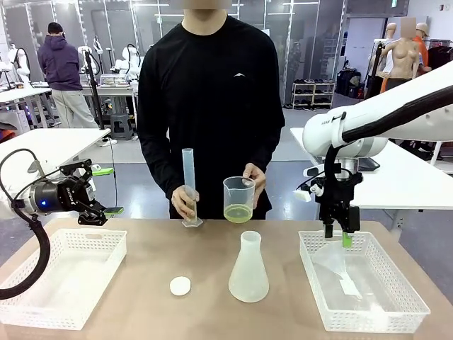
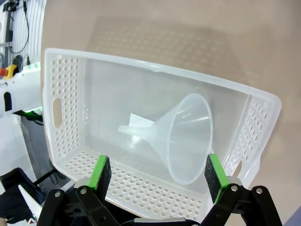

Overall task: Prepare the solutions needed for the experiment.
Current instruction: Pick up the Plastic Funnel and insert it into the Big flask.

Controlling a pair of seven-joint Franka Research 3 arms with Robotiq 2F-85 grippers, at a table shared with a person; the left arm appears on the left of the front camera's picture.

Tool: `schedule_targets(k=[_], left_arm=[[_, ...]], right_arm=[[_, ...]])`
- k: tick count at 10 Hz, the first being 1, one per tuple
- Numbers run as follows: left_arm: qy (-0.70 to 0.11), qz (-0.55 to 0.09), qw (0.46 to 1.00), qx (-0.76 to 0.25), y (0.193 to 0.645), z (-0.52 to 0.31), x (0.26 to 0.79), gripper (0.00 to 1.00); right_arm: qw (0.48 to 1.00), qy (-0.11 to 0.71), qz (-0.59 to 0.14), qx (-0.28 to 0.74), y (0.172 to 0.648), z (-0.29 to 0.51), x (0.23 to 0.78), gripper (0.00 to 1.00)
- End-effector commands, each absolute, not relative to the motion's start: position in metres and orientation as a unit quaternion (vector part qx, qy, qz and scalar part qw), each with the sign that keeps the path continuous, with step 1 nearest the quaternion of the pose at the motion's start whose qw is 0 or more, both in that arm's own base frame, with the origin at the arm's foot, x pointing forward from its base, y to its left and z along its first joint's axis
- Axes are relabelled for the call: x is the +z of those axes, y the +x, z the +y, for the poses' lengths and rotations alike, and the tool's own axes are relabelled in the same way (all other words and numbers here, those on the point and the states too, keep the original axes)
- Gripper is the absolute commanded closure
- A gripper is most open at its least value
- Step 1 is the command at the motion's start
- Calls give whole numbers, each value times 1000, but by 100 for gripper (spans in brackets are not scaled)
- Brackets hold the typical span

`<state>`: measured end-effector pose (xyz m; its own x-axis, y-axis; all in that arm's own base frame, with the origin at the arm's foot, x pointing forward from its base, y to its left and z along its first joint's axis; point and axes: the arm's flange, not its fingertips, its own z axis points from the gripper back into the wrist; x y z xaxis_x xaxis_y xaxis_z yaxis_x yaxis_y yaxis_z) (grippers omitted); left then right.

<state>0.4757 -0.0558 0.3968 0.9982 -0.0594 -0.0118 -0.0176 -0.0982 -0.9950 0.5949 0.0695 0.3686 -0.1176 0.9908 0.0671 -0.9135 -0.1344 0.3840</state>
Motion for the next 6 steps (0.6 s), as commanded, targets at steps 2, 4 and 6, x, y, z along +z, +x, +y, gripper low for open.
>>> schedule_targets(k=[2,4,6], left_arm=[[-742,23,670,-19,474,-56,398,0],[-742,23,670,-19,474,-56,398,0],[-742,23,670,-19,474,-56,398,0]], right_arm=[[629,165,166,741,612,71,362,0],[622,178,173,742,616,70,354,0],[610,194,192,744,615,71,350,0]])
